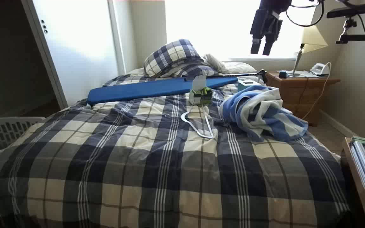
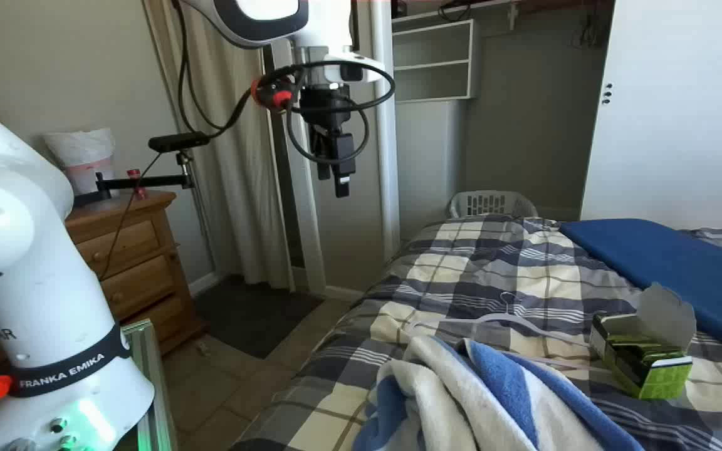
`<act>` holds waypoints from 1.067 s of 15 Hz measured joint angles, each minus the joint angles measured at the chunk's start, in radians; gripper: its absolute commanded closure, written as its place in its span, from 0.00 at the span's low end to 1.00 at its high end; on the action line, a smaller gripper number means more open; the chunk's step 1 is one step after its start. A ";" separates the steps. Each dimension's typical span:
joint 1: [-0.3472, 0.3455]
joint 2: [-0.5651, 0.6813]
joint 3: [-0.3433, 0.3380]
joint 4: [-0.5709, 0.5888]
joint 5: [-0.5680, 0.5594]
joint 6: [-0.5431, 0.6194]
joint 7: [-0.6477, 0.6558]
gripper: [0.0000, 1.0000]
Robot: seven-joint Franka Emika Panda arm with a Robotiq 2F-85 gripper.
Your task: Pick the corner of the striped blue and white towel and move it a little to the left on the bed
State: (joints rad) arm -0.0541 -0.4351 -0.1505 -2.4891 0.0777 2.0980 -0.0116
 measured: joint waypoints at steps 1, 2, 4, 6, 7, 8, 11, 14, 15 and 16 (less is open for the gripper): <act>0.000 0.000 0.000 0.000 0.000 0.000 0.000 0.00; 0.000 0.000 0.000 0.000 0.000 0.000 0.000 0.00; 0.000 0.000 0.000 0.000 0.000 0.000 0.000 0.00; 0.000 0.000 0.000 0.000 0.000 0.000 0.000 0.00; 0.000 0.000 0.000 0.000 0.000 0.000 0.000 0.00; 0.000 0.000 0.000 0.000 0.000 0.000 0.000 0.00; 0.000 0.000 0.000 0.000 0.000 0.000 0.000 0.00; -0.007 0.000 0.001 0.000 -0.004 0.008 0.001 0.00; -0.022 0.000 -0.001 -0.001 -0.009 0.018 0.002 0.00; -0.042 0.000 -0.007 -0.006 -0.012 0.027 0.002 0.00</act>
State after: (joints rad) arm -0.0964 -0.4351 -0.1573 -2.4948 0.0661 2.1253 -0.0096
